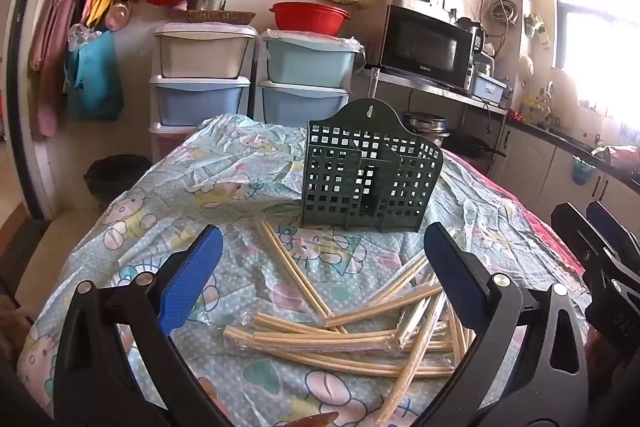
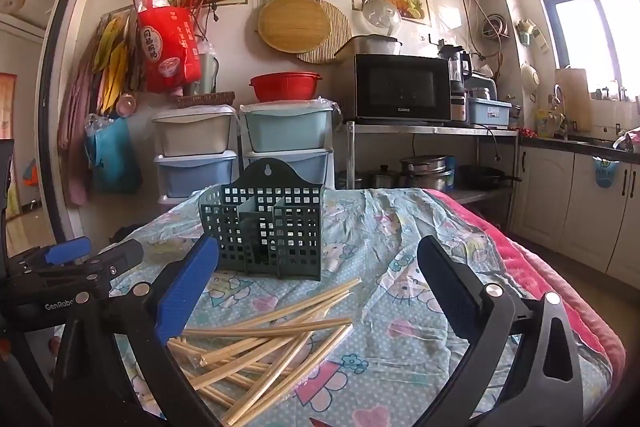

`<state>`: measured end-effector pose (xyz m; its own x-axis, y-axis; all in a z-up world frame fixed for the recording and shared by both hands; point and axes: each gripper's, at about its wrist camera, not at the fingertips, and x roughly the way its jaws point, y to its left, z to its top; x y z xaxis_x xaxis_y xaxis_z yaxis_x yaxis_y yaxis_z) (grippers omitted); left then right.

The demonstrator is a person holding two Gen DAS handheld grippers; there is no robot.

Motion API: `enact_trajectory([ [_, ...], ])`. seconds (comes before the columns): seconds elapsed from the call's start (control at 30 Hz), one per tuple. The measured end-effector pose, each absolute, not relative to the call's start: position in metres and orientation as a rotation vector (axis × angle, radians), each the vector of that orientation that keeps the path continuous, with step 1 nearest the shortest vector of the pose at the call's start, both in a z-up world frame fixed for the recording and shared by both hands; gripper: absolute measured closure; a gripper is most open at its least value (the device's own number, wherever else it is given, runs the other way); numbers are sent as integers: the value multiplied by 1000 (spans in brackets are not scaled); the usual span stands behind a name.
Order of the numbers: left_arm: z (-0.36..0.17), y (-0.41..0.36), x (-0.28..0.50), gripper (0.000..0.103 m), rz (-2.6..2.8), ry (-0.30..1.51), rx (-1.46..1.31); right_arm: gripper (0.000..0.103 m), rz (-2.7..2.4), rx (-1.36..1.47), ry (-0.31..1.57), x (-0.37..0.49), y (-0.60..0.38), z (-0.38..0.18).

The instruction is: Organize utensils

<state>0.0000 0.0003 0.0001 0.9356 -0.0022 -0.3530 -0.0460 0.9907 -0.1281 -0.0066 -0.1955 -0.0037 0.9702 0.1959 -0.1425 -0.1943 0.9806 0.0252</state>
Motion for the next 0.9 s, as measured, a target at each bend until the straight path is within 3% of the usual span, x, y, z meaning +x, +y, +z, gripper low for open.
enact_trajectory([
  [0.9,-2,-6,3,10,23,365,-140,6,200,15,152,1,-195,-5],
])
